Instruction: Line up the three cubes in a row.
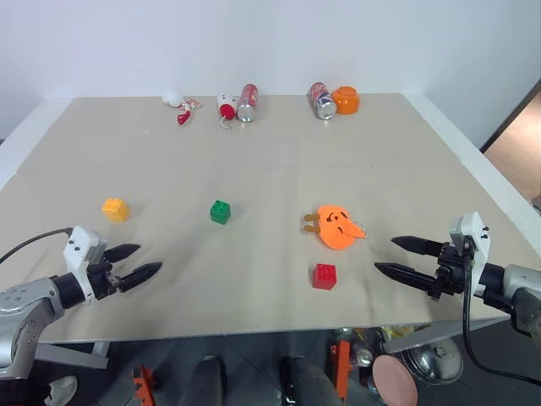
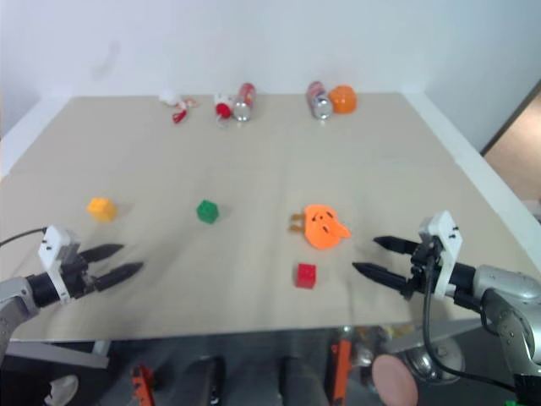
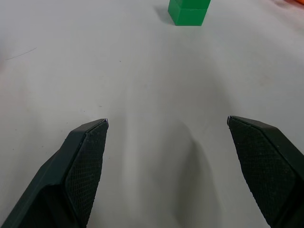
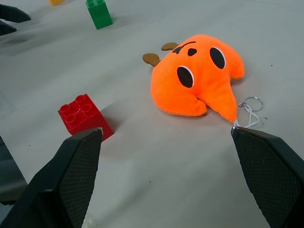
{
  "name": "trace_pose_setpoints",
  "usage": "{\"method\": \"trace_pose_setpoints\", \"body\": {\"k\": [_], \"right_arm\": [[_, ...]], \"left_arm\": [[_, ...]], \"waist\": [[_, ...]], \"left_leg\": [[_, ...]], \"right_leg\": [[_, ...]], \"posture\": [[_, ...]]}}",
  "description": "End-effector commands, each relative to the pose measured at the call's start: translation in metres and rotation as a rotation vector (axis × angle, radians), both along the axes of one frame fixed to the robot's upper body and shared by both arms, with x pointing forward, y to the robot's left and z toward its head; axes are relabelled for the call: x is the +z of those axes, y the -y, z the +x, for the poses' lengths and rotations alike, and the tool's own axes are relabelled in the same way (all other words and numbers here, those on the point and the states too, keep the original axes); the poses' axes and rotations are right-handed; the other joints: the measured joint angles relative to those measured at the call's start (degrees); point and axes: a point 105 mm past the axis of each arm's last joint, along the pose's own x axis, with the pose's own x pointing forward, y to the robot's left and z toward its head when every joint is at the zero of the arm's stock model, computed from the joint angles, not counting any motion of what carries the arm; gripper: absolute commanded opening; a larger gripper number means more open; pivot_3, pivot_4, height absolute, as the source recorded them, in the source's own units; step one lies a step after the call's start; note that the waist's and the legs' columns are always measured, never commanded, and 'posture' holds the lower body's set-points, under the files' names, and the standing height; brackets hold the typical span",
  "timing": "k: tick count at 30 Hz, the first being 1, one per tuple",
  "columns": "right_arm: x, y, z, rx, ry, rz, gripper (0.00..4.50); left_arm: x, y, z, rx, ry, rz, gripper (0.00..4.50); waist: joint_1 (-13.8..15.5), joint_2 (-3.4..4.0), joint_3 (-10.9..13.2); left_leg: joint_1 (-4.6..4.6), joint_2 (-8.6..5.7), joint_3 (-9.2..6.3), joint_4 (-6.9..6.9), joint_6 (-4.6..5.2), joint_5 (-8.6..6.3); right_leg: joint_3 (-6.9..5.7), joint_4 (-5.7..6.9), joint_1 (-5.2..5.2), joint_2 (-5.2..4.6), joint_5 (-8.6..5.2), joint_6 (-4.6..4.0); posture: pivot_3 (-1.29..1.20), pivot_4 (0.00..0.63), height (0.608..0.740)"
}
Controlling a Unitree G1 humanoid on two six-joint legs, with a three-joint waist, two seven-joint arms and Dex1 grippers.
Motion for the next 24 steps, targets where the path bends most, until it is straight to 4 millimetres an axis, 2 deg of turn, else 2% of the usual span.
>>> {"method": "trace_pose_setpoints", "body": {"k": [1,6,9,11,17,24], "right_arm": [[0.016,-0.001,0.006,0.0,0.082,-0.023,4.5],[0.023,-0.011,0.032,-0.036,0.163,-0.038,4.5],[0.025,-0.017,0.038,-0.018,0.176,-0.042,4.5],[0.025,-0.021,0.042,0.004,0.181,-0.049,4.5],[0.024,-0.033,0.064,0.057,0.19,-0.084,4.5],[0.008,-0.043,0.09,0.117,0.138,-0.12,4.5]], "left_arm": [[0.019,0.009,0.001,-0.051,0.063,0.008,4.15],[0.04,0.043,0.012,-0.18,0.155,-0.039,4.15],[0.052,0.062,0.015,-0.266,0.212,-0.047,4.15],[0.058,0.077,0.009,-0.353,0.238,-0.042,4.15],[0.058,0.107,-0.009,-0.571,0.265,0.024,4.15],[0.054,0.13,-0.011,-0.69,0.297,0.084,4.15]], "waist": [[0.0,0.0,0.0],[-0.04,-0.02,0.02],[-0.03,-0.03,0.01],[-0.02,-0.03,0.01],[-0.02,-0.03,0.01],[0.0,-0.04,0.01]], "left_leg": [[0.0,0.0,0.0,0.01,-0.01,0.0],[-0.03,0.0,-0.01,0.26,-0.04,-0.02],[-0.06,-0.02,-0.01,0.28,-0.03,-0.02],[-0.07,-0.05,0.03,0.28,-0.01,-0.01],[-0.03,0.02,0.06,0.28,0.17,0.09],[-0.03,0.11,-0.07,0.15,0.32,-0.06]], "right_leg": [[0.0,0.0,0.0,0.0,0.0,0.0],[-0.05,-0.11,-0.01,-0.04,0.01,-0.01],[-0.07,-0.17,0.03,-0.08,0.01,-0.01],[-0.04,-0.16,0.05,-0.11,0.02,-0.02],[0.1,-0.01,0.01,0.09,0.04,0.02],[0.4,0.03,0.0,0.46,0.04,0.02]], "posture": [[0.0,0.15,0.74],[0.0,0.15,0.74],[0.0,0.15,0.74],[0.0,0.15,0.74],[0.0,0.15,0.74],[0.0,0.15,0.74]]}}
